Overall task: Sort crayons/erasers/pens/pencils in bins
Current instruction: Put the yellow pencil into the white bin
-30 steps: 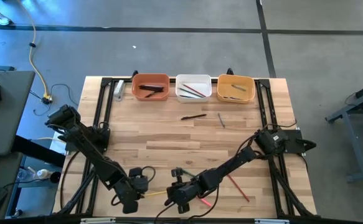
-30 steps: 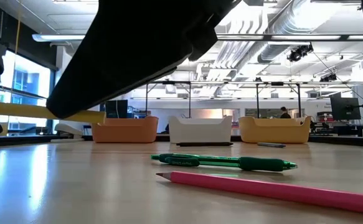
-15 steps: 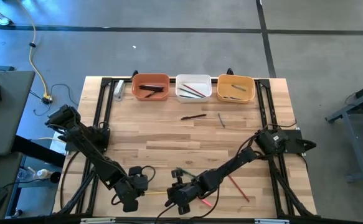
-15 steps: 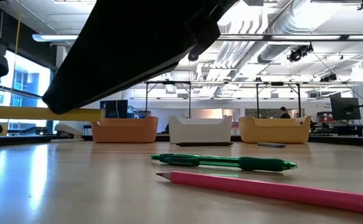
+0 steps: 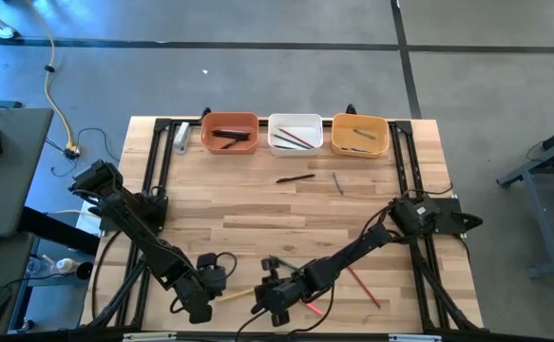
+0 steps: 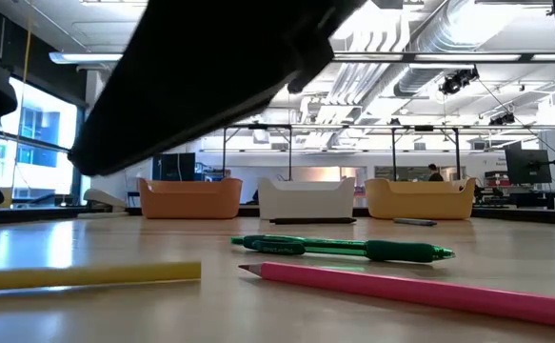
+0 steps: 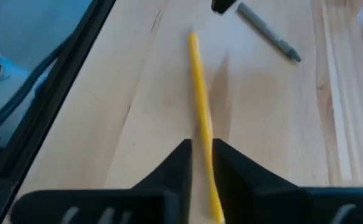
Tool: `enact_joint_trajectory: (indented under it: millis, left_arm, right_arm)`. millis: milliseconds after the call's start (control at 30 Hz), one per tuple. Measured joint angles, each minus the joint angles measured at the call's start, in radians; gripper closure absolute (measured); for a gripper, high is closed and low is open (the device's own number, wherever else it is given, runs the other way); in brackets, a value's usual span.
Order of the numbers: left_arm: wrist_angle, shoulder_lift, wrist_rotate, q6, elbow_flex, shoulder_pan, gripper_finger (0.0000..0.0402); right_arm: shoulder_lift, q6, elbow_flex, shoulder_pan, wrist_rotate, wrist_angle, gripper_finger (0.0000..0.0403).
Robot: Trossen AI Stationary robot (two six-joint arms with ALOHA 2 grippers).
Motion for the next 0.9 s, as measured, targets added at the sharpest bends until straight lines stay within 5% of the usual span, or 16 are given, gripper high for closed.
enact_joint_trajectory:
  millis: [300,600,900]
  left_arm:
    - [0.081,0.06,0.004,-0.021,0.001,-0.011,0.0363]
    - [0.064,0.076,0.001,-0.02,0.0,-0.008,0.0286]
    - [0.048,0.073,-0.001,-0.011,0.0,-0.009,0.0268]
  right_arm:
    - [0.001,0.017,0.0,-0.004,-0.048,-0.097,0.0285]
    - [0.006,0.011,0.0,-0.076,-0.031,-0.127,0.0284]
    - [0.023,-0.002,0.0,-0.074,-0.091,-0.133,0.0284]
